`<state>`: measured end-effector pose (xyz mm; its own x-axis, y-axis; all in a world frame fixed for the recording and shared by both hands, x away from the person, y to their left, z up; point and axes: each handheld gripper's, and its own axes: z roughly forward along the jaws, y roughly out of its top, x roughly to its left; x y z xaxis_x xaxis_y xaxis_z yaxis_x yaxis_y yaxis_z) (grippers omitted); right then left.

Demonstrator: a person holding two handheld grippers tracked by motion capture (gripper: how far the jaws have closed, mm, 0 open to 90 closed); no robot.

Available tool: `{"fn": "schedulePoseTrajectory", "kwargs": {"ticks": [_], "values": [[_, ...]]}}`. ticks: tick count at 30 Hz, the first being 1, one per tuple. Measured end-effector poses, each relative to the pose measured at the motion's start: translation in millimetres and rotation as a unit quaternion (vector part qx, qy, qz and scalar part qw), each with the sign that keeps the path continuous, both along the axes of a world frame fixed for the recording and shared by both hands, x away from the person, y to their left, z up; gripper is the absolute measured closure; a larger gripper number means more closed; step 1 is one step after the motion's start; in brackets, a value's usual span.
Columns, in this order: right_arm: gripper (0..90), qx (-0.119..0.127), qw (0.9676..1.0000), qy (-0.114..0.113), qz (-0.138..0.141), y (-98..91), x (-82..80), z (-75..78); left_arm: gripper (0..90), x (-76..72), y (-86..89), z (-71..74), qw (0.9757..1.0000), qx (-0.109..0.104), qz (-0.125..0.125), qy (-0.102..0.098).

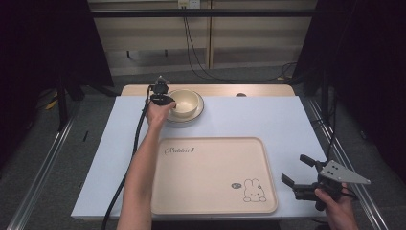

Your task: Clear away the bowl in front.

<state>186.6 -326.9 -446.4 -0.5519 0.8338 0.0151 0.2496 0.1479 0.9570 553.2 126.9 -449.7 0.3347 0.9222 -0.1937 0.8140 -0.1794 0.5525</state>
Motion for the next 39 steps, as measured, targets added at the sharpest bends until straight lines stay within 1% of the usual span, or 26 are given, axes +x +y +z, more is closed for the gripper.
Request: {"fn": "schedulePoseTrajectory", "kwargs": {"ticks": [2,3,6,9,10,11,13,15,16,17,18,19,22,23,24,26,27,28,31,32,33,34,35,36,38,39], "values": [[3.7,-0.003,1.0000,-0.001,-0.003,-0.6,-0.1,0.1,81.5,0.2,0.9,-0.1,0.9999,-0.010,0.000,0.003],[3.7,-0.002,1.0000,-0.003,-0.006,-0.4,0.1,-0.1,82.6,0.2,1.9,-0.3,0.9998,-0.017,0.005,0.002],[3.6,0.002,1.0000,-0.004,-0.005,-0.3,0.0,0.2,83.2,0.1,1.4,0.0,0.9997,-0.021,0.014,0.007],[3.6,0.003,1.0000,-0.001,-0.006,-0.1,0.0,0.1,83.4,0.4,4.2,-0.8,0.9989,-0.038,0.023,0.011],[3.6,0.002,1.0000,-0.002,-0.006,-0.1,-0.1,0.1,83.4,0.3,4.7,-0.9,0.9983,-0.049,0.028,0.014],[3.6,0.002,1.0000,-0.002,-0.007,-0.2,-0.2,0.1,83.5,0.3,6.1,-0.5,0.9985,-0.046,0.025,0.016],[3.6,0.003,1.0000,-0.002,-0.006,-0.4,0.0,0.1,83.7,-0.1,5.9,0.0,0.9985,-0.045,0.027,0.016],[3.4,0.005,0.9999,-0.001,-0.009,-0.1,0.1,0.1,83.8,-0.4,6.7,0.3,0.9975,-0.056,0.036,0.022],[2.9,0.004,1.0000,-0.002,-0.007,-0.5,0.3,0.1,83.8,-0.4,7.4,0.4,0.9974,-0.059,0.038,0.020],[2.2,0.006,1.0000,-0.001,-0.001,-1.0,0.1,0.4,83.8,-0.5,8.6,0.8,0.9975,-0.056,0.037,0.020],[1.4,0.013,0.9999,-0.004,-0.001,-1.0,-0.2,0.8,83.9,-0.9,8.6,1.1,0.9968,-0.064,0.042,0.022],[1.4,0.013,0.9999,-0.006,0.000,-1.3,-0.5,1.1,84.0,-1.0,9.6,1.6,0.9972,-0.059,0.041,0.021],[0.8,0.014,0.9999,-0.006,-0.001,-1.3,-0.6,0.9,84.0,-1.4,11.4,3.0,0.9971,-0.058,0.045,0.021],[0.6,0.011,0.9999,-0.007,0.000,-1.6,-0.5,0.9,84.0,-1.5,12.1,3.0,0.9970,-0.058,0.046,0.021],[0.7,0.012,0.9999,-0.005,0.000,-1.4,-0.7,1.0,83.9,-2.0,12.8,2.5,0.9968,-0.061,0.049,0.018],[0.6,0.011,0.9999,-0.007,-0.002,-1.6,-0.6,0.9,83.9,-2.3,14.8,2.3,0.9967,-0.062,0.047,0.022],[0.6,0.013,0.9999,-0.005,-0.005,-1.2,-0.5,0.8,83.9,-2.5,14.5,2.0,0.9964,-0.066,0.050,0.020],[0.6,0.011,0.9999,-0.004,-0.007,-1.3,-0.3,0.5,83.9,-2.7,14.4,2.2,0.9960,-0.068,0.052,0.023],[0.6,0.008,0.9999,-0.003,-0.007,-1.3,0.0,0.3,83.9,-2.9,16.4,4.0,0.9968,-0.058,0.049,0.023],[0.5,0.008,0.9999,-0.003,-0.008,-1.3,-0.1,0.3,83.9,-3.1,16.9,4.4,0.9964,-0.062,0.054,0.024],[0.4,0.007,0.9999,-0.004,-0.009,-1.5,0.0,0.2,83.9,-3.0,18.6,4.6,0.9966,-0.060,0.053,0.021],[0.4,0.008,0.9999,-0.004,-0.012,-1.2,-0.2,0.1,83.8,-3.5,18.9,5.2,0.9962,-0.062,0.058,0.019],[0.4,0.007,0.9999,-0.004,-0.011,-1.3,-0.1,0.1,83.9,-3.9,20.3,5.9,0.9963,-0.063,0.055,0.021],[0.3,0.008,0.9999,-0.003,-0.011,-1.2,-0.1,0.1,83.9,-4.3,20.8,6.3,0.9959,-0.066,0.058,0.020],[0.3,0.007,0.9999,-0.003,-0.010,-1.2,-0.1,0.1,83.9,-4.9,23.3,7.8,0.9963,-0.064,0.054,0.019],[0.2,0.007,0.9999,-0.003,-0.010,-1.2,0.0,0.0,83.8,-5.4,22.9,8.3,0.9957,-0.067,0.061,0.016]]}}
